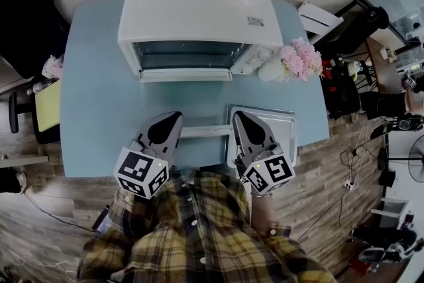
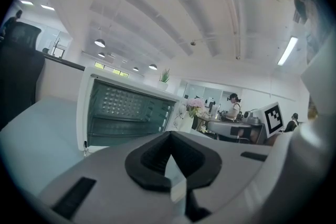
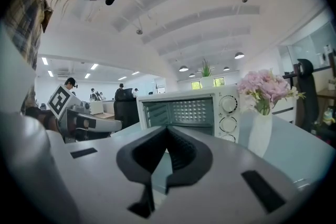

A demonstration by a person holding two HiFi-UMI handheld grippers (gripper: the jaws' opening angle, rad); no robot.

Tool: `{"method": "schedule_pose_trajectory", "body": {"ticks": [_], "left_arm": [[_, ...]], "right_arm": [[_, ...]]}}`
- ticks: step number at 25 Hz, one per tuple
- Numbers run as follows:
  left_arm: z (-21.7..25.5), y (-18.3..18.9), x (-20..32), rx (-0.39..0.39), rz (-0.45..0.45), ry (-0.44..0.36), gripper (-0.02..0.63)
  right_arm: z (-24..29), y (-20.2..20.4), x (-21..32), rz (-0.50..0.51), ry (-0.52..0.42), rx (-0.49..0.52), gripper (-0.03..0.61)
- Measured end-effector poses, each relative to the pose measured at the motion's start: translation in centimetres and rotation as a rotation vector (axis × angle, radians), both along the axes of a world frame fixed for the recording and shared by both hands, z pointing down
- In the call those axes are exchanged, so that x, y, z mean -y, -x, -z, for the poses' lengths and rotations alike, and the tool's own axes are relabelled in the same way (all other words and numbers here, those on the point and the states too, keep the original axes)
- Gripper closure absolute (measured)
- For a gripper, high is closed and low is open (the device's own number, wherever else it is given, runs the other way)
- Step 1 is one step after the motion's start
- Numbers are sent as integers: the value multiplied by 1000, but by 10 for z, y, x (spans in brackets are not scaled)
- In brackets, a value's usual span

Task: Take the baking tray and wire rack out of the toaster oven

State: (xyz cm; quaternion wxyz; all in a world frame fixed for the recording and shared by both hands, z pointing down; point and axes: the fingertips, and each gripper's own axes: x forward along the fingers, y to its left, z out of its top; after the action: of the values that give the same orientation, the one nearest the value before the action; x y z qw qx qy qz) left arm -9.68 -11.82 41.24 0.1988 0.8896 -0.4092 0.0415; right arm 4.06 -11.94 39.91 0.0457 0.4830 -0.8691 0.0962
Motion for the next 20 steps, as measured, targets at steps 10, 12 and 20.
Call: {"method": "schedule_pose_trajectory", "body": {"ticks": [10, 12, 20], "left_arm": [[-2, 5, -7, 9, -2, -3, 623], [-1, 7, -7, 10, 0, -4, 623], [-2, 10, -9, 7, 8, -4, 623]], "right_arm": [[-7, -2, -5, -38, 15, 2, 575], [-7, -2, -4, -41, 15, 1, 575], [-4, -3, -6, -59, 11, -2, 576]]}}
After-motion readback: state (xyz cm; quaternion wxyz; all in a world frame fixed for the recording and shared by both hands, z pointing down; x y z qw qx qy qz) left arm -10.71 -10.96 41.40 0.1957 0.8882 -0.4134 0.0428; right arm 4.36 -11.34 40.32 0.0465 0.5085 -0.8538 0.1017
